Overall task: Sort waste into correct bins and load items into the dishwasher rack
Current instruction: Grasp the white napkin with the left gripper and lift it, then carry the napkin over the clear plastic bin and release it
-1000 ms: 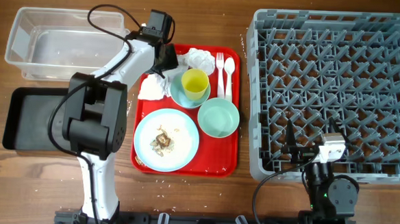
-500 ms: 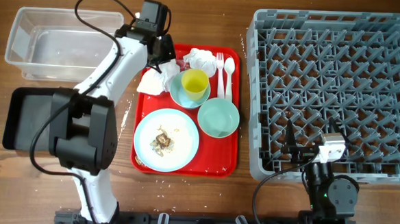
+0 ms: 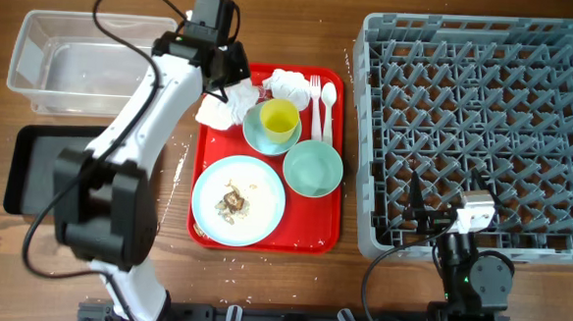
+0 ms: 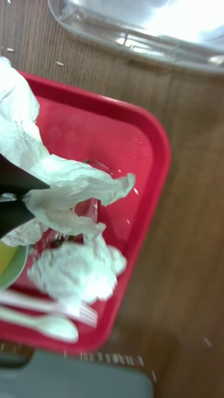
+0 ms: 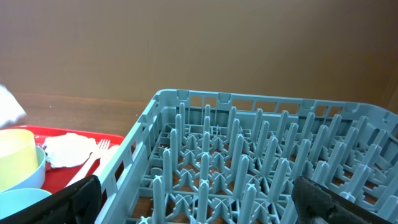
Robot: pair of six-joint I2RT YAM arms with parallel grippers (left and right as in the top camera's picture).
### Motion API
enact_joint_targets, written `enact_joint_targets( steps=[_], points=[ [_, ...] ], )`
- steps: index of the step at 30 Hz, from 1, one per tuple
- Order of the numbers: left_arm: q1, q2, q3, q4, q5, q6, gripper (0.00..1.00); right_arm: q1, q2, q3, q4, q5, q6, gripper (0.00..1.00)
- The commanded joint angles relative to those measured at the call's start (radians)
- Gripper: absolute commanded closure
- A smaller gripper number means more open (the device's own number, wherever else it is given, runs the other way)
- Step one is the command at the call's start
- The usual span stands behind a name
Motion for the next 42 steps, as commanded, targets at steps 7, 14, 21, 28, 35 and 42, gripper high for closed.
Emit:
enact_joint_targets(
  steps=[7, 14, 21, 28, 35, 42],
  points=[
    [0.004, -0.238, 0.005, 0.032, -0.257, -0.026, 0.96, -0.003, -0.008, -0.001, 0.004, 0.017, -0.010, 0.00],
    [0.127, -0.224, 0.005, 0.083, -0.367, -0.025, 0.96, -0.003, -0.008, -0.001, 0.004, 0.017, -0.010, 0.00],
    [0.323, -0.127, 0.005, 0.249, -0.367, -0.025, 0.82, -0.003, -0.008, -0.001, 0.004, 0.017, -0.010, 0.00],
    [0.385, -0.056, 0.005, 0.259, -0.362, -0.025, 0.26, -0.003, -0.008, -0.001, 0.004, 0.017, -0.010, 0.00],
    [0.316, -0.103, 0.005, 0.243, 0.026, -0.021, 0.27, -0.003, -0.008, -0.001, 0.004, 0.017, -0.010, 0.00],
    [0.131, -0.027, 0.005, 0.245, 0.159, 0.062, 0.05, -0.003, -0.008, -0.001, 0.004, 0.017, -0.009, 0.00]
  ],
)
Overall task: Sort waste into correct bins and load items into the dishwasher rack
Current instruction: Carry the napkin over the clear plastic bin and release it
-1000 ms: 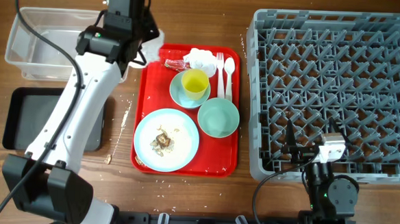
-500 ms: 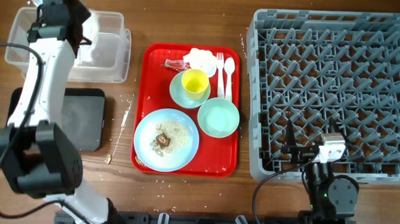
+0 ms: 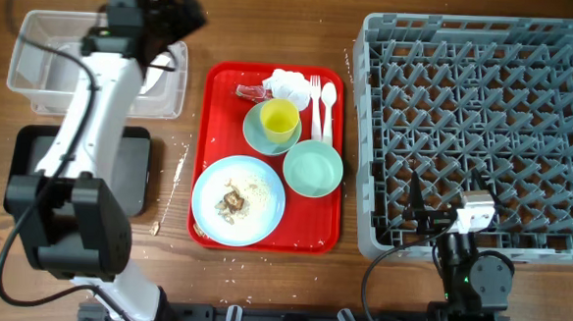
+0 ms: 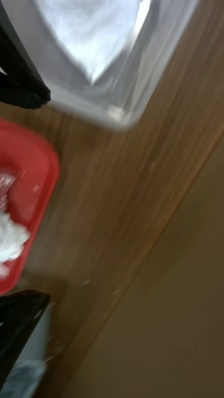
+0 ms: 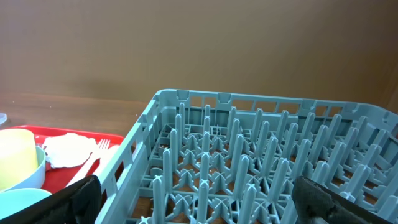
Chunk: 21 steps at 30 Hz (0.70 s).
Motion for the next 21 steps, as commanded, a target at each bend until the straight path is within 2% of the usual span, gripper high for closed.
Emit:
enact_joint_targets(
  steps=[1, 7, 12, 21],
  points=[
    [-0.089, 0.064, 0.005, -0.001, 0.010, 0.064, 0.11, -0.003, -0.008, -0.001, 0.004, 0.016, -0.010, 0.00],
    [-0.137, 0.161, 0.005, -0.032, -0.020, 0.049, 0.25, -0.003, -0.008, -0.001, 0.004, 0.016, -0.010, 0.00],
    [-0.142, 0.220, 0.005, -0.101, -0.086, 0.050, 0.26, -0.003, -0.008, -0.001, 0.004, 0.016, -0.010, 0.00],
    [-0.185, 0.317, 0.005, -0.122, -0.087, 0.049, 0.26, -0.003, -0.008, -0.001, 0.004, 0.016, -0.010, 0.00]
  ],
)
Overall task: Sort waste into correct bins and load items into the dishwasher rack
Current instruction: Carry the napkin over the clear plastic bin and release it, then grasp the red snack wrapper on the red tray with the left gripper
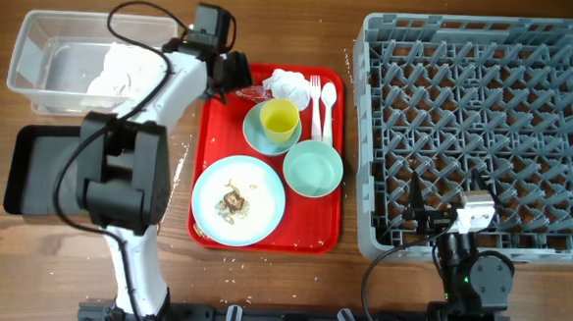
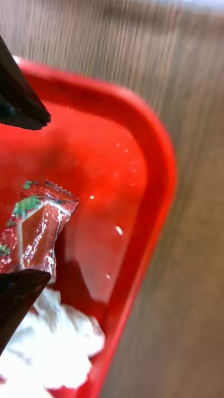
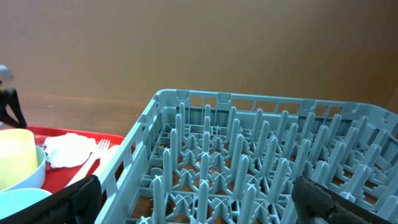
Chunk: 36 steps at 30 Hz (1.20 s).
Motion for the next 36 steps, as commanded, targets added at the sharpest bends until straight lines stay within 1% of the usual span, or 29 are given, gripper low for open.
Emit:
enact_joint_targets(
  steps=[1, 4, 6, 13, 14, 15, 18, 19, 20, 21, 26, 29, 31, 36],
  points=[
    [-0.038, 0.032, 0.005, 0.023, -0.011, 0.012, 0.27, -0.003, -0.008, -0.001, 0.004, 0.017, -0.009, 0.00],
    [-0.047, 0.039, 0.005, 0.063, -0.021, 0.012, 0.29, -0.003, -0.008, -0.001, 0.004, 0.017, -0.010, 0.00],
    [-0.047, 0.044, 0.005, 0.065, -0.036, 0.011, 0.30, -0.003, -0.008, -0.001, 0.004, 0.017, -0.009, 0.00],
    [-0.047, 0.083, 0.005, 0.048, -0.040, 0.011, 0.32, -0.003, -0.008, -0.001, 0.004, 0.017, -0.010, 0.00],
    [-0.047, 0.083, 0.005, 0.052, -0.040, 0.011, 0.34, -0.003, -0.008, -0.001, 0.004, 0.017, -0.010, 0.00],
    [-0.047, 0.083, 0.005, 0.054, -0.040, 0.011, 0.41, -0.003, -0.008, -0.001, 0.004, 0.017, -0.010, 0.00],
    [-0.047, 0.083, 0.005, 0.053, -0.040, 0.011, 0.66, -0.003, -0.008, -0.001, 0.004, 0.017, -0.010, 0.00],
    [-0.047, 0.083, 0.005, 0.052, -0.040, 0.011, 0.78, -0.003, -0.008, -0.001, 0.004, 0.017, -0.010, 0.00],
    [-0.047, 0.082, 0.005, 0.051, -0.040, 0.012, 0.85, -0.003, -0.008, -0.001, 0.004, 0.017, -0.010, 0.00],
    [-0.047, 0.077, 0.005, 0.050, -0.040, 0.012, 0.96, -0.003, -0.008, -0.001, 0.004, 0.017, -0.009, 0.00],
    [-0.037, -0.020, 0.005, 0.051, -0.047, 0.011, 0.96, -0.003, -0.008, -0.001, 0.004, 0.017, -0.010, 0.00],
    [-0.022, -0.117, 0.005, 0.058, -0.084, 0.012, 0.96, -0.003, -0.008, -0.001, 0.004, 0.017, -0.010, 0.01],
    [-0.003, -0.187, 0.005, 0.054, -0.120, 0.012, 0.96, -0.003, -0.008, -0.001, 0.004, 0.017, -0.009, 0.00],
    [0.055, -0.313, 0.005, 0.043, -0.135, 0.012, 0.96, -0.003, -0.008, -0.001, 0.004, 0.017, -0.010, 0.00]
  ],
)
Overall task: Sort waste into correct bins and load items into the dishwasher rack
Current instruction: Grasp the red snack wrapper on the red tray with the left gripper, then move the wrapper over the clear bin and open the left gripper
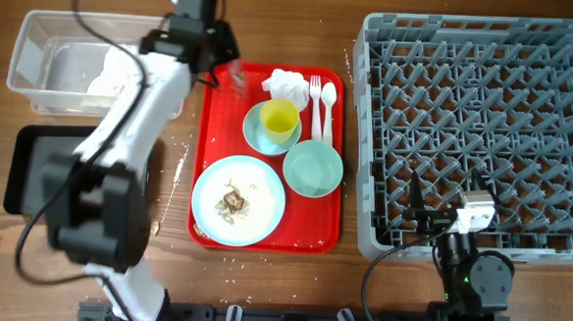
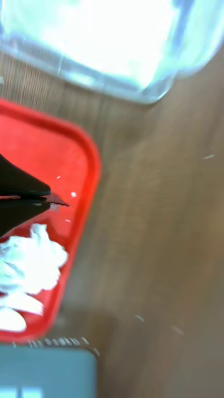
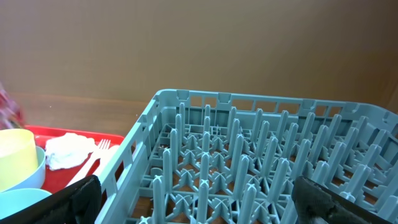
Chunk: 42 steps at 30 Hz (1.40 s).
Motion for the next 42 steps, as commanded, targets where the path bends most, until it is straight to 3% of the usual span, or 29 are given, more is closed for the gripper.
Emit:
enact_joint_targets(
  steps=[1, 8, 15, 16, 17, 18, 20, 25, 31, 32, 33, 34, 37, 42],
  points=[
    [0.047, -0.086, 0.005, 0.000, -0.061, 0.004, 0.96, -0.003, -0.008, -0.001, 0.004, 0.016, -0.009, 0.00],
    [0.238, -0.197, 0.005, 0.020, -0.117, 0.004, 0.96, -0.003, -0.008, -0.001, 0.004, 0.016, -0.010, 0.00],
    [0.398, -0.171, 0.005, 0.032, -0.117, 0.004, 0.96, -0.003, -0.008, -0.001, 0.004, 0.016, -0.010, 0.00],
    [0.409, -0.162, 0.005, 0.039, -0.113, 0.004, 0.90, -0.003, -0.008, -0.001, 0.004, 0.016, -0.010, 0.00],
    [0.415, -0.148, 0.005, 0.043, -0.109, 0.004, 0.67, -0.003, -0.008, -0.001, 0.004, 0.016, -0.010, 0.00],
    [0.417, -0.139, 0.005, 0.043, -0.106, 0.004, 0.37, -0.003, -0.008, -0.001, 0.004, 0.016, -0.010, 0.00],
    [0.416, -0.115, 0.005, 0.043, -0.106, 0.004, 0.00, -0.003, -0.008, -0.001, 0.004, 0.016, -0.010, 0.00],
    [0.415, -0.106, 0.005, 0.035, -0.021, 0.004, 0.00, -0.003, -0.008, -0.001, 0.004, 0.016, -0.009, 0.00],
    [0.415, -0.211, 0.005, 0.015, 0.328, 0.005, 0.06, -0.003, -0.008, -0.001, 0.004, 0.016, -0.010, 0.00],
    [0.413, -0.237, 0.005, 0.008, 0.424, 0.005, 0.18, -0.003, -0.008, -0.001, 0.004, 0.016, -0.010, 0.00],
    [0.409, -0.253, 0.005, -0.003, 0.478, 0.005, 0.59, -0.003, -0.008, -0.001, 0.004, 0.016, -0.010, 0.00],
    [0.402, -0.271, 0.005, -0.037, 0.547, 0.005, 0.69, -0.003, -0.008, -0.001, 0.004, 0.016, -0.010, 0.00],
    [0.351, -0.288, 0.005, -0.193, 0.613, 0.005, 0.52, -0.003, -0.008, -0.001, 0.004, 0.016, -0.010, 0.00],
    [0.253, -0.289, 0.005, -0.395, 0.600, 0.039, 0.57, -0.003, -0.008, -0.001, 0.004, 0.016, -0.009, 0.00]
  ],
)
